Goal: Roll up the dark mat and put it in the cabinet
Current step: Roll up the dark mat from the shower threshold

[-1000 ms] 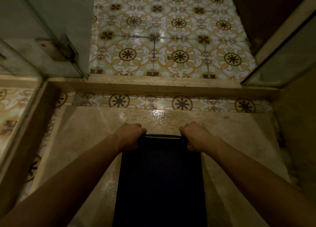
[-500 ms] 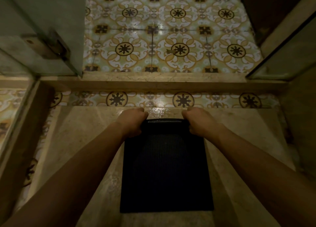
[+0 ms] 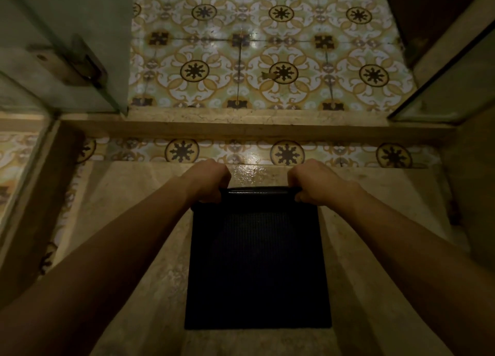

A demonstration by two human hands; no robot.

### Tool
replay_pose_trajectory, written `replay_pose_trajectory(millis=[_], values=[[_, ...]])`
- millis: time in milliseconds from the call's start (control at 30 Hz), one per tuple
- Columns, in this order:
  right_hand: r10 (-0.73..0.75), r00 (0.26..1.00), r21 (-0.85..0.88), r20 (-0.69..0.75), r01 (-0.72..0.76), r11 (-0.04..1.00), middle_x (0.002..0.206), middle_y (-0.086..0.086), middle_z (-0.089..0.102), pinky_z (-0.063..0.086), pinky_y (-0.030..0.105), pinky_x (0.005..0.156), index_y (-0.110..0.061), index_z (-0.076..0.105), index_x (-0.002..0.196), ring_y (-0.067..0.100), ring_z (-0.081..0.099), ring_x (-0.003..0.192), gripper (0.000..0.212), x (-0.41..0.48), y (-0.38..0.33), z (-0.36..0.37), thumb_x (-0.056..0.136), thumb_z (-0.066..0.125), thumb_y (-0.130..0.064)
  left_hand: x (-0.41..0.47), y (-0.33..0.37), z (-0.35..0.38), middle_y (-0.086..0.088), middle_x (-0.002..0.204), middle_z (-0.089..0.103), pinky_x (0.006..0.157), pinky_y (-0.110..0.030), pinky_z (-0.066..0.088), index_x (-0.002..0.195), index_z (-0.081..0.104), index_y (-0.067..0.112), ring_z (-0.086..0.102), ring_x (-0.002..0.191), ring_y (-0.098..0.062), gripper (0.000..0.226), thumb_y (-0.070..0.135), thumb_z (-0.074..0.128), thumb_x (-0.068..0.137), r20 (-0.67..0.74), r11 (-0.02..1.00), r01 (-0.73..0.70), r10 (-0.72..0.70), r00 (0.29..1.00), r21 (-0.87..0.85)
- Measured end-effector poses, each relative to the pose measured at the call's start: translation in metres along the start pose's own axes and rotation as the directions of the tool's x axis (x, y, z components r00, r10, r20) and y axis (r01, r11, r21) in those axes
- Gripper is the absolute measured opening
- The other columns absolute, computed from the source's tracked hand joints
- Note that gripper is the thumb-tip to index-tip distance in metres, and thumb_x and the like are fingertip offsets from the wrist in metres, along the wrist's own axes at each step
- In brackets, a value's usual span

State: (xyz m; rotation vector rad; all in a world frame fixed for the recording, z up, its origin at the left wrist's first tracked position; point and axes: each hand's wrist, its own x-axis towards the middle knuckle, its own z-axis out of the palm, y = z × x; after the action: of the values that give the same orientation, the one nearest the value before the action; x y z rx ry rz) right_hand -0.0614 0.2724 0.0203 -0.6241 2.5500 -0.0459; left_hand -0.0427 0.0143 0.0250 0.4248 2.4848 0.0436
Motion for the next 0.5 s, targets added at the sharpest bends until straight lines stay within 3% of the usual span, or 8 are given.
replay_pose_trajectory(millis=[100,200,300,400,500], values=[[-0.014,0.999,-0.003,0.029,0.014,1.000,0.107,0.006,0.068,0.049,0.034,0.083,-0.023,0.066,0.118,0.027,0.060,0.105,0.057,-0.004,-0.001,0.003,0.066,0.087,-0.034,-0.002,0.002,0.003,-0.004,0.094,0.067,0.070,-0.030,0.049,0.087,0.066,0.019,0.061,0.091,-0.025,0.028,0.024,0.084,0.067,0.069,1.000,-0.007,0.007,0.998,-0.007],[-0.047,0.997,0.017,0.058,0.046,0.999,0.108,0.006,0.069,0.047,0.032,0.081,-0.025,0.069,0.117,0.026,0.062,0.103,0.043,-0.010,0.002,0.005,0.075,0.078,-0.032,-0.003,-0.002,0.001,-0.003,0.100,0.069,0.072,-0.027,0.046,0.096,0.071,0.018,0.061,0.095,-0.022,0.027,0.029,0.081,0.073,0.109,0.995,-0.014,0.025,0.994,-0.097],[-0.026,0.995,0.086,0.099,0.017,0.996,0.111,0.007,0.070,0.049,0.033,0.084,-0.025,0.067,0.120,0.026,0.062,0.104,0.036,-0.015,0.004,0.003,0.085,0.069,-0.026,-0.007,-0.007,0.003,0.001,0.100,0.072,0.073,-0.023,0.044,0.102,0.071,0.020,0.065,0.096,-0.017,0.027,0.026,0.080,0.077,0.054,0.982,-0.016,0.026,0.998,-0.188],[-0.002,0.997,0.104,0.074,-0.006,0.995,0.109,0.007,0.070,0.050,0.035,0.085,-0.021,0.068,0.119,0.025,0.063,0.105,0.035,-0.019,0.002,0.006,0.084,0.072,-0.025,-0.013,-0.006,0.009,0.001,0.103,0.075,0.080,-0.025,0.051,0.112,0.070,0.021,0.067,0.095,-0.015,0.039,0.025,0.081,0.076,0.008,0.976,-0.028,0.030,1.000,-0.215],[0.000,0.999,0.107,0.041,-0.005,0.994,0.099,0.005,0.072,0.050,0.033,0.079,-0.020,0.074,0.108,0.023,0.064,0.097,0.030,-0.020,0.000,0.009,0.079,0.078,-0.026,-0.014,-0.002,0.014,-0.001,0.097,0.074,0.075,-0.027,0.051,0.100,0.074,0.018,0.065,0.092,-0.020,0.031,0.031,0.083,0.072,-0.025,0.989,-0.026,0.022,0.999,-0.145]])
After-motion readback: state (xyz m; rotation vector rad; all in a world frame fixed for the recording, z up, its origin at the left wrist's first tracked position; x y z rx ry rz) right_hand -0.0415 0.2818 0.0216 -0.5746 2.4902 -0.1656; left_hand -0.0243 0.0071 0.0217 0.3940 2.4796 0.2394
